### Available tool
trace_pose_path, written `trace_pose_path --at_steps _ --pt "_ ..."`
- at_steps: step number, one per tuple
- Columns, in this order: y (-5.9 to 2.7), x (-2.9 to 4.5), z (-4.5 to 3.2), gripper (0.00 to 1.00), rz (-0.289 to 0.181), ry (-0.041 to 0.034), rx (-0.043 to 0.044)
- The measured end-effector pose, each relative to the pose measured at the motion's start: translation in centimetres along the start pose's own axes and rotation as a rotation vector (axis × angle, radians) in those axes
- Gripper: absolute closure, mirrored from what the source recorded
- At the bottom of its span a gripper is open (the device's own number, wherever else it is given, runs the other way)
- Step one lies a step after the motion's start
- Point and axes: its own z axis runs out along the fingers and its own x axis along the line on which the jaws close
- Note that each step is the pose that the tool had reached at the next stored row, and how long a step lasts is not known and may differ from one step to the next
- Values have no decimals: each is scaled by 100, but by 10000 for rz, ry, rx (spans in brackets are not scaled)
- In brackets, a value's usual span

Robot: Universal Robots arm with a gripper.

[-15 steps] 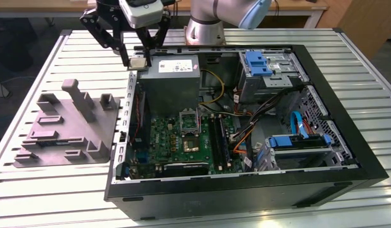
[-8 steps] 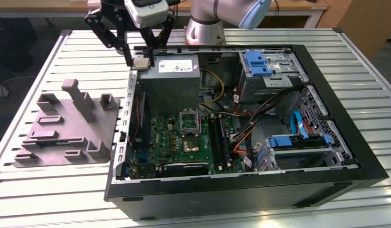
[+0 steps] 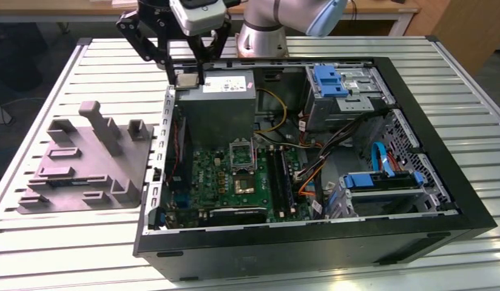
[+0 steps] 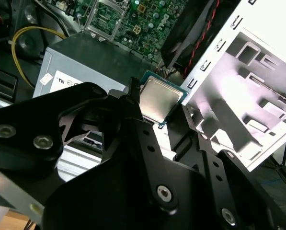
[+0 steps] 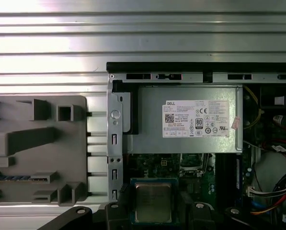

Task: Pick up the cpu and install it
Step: 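Pick up the cpu and move it towards the insertion slot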

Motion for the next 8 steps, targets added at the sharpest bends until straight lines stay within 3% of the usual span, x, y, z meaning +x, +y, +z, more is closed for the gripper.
trace_pose_path --at_steps 8 --pt "4 -152 3 53 0 0 0"
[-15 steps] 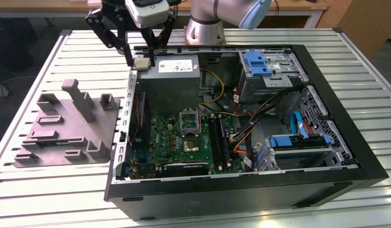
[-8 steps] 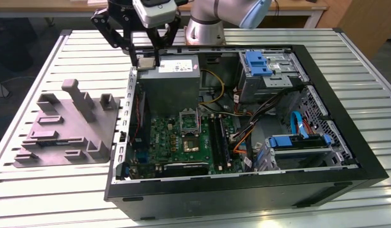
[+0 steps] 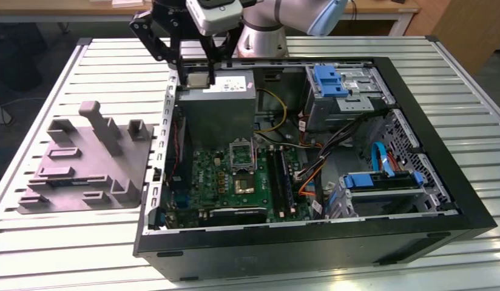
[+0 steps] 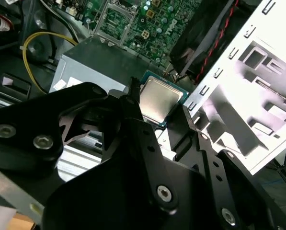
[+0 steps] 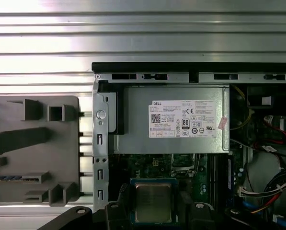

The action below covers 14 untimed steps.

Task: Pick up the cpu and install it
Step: 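Pick up the cpu and move it towards the insertion slot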

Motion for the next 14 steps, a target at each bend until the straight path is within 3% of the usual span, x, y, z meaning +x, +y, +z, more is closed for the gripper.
trace_pose_path --at_steps 14 --pt "-26 -26 2 53 -1 -1 23"
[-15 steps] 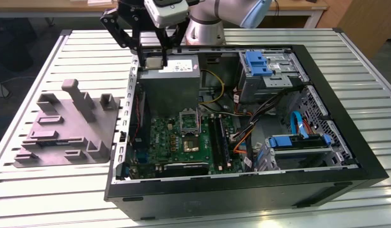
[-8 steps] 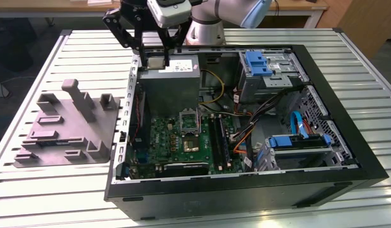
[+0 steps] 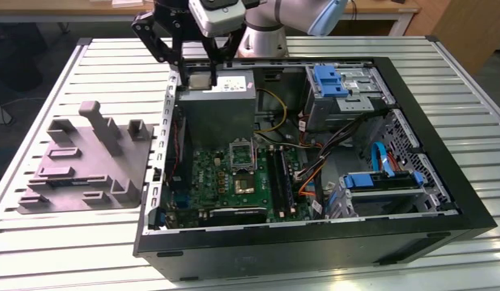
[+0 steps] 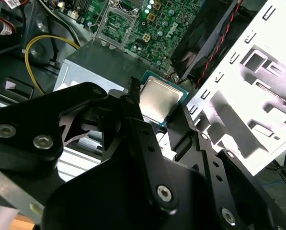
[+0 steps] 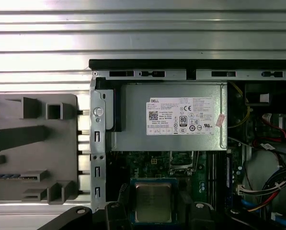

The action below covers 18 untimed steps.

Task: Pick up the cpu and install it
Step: 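Pick up the cpu and move it towards the insertion slot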

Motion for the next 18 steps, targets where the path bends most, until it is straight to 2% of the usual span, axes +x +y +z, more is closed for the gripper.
trace_pose_path --at_steps 9,18 --pt "3 -105 2 53 1 0 0" --pt "3 -116 2 53 1 0 0"
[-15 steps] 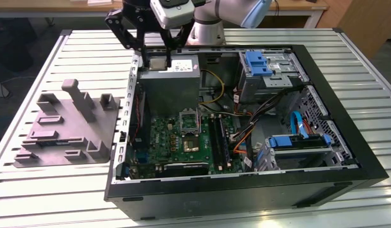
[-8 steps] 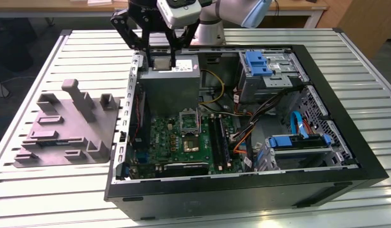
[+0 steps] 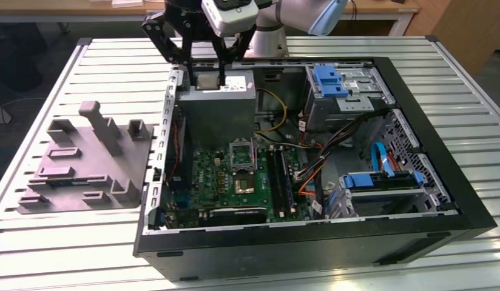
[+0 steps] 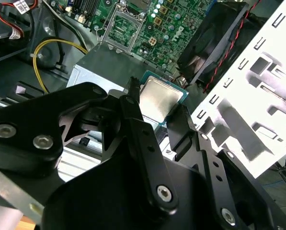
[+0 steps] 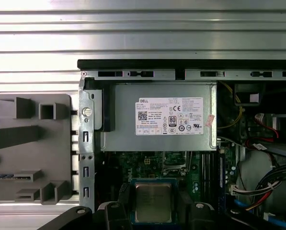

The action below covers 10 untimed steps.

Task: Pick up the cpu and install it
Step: 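Pick up the cpu and move it towards the insertion slot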

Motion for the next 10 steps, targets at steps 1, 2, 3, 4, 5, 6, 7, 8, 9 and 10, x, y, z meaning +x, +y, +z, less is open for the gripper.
trace_pose_path --at_steps 1,2,3,4,5,6,7,8,9,10 --pt "0 0 0 53 0 0 1" --pt "0 -1 0 53 0 0 0" --pt "0 -1 0 53 0 -1 0" --pt "0 -1 0 53 0 -1 0" --pt "0 -2 0 53 0 0 0" --pt "0 -2 0 53 0 0 0" --pt "0 -2 0 53 0 0 1" --pt "0 -2 0 53 0 -1 0" --pt "0 -3 0 53 0 0 0" --pt "0 -3 0 53 0 0 0"
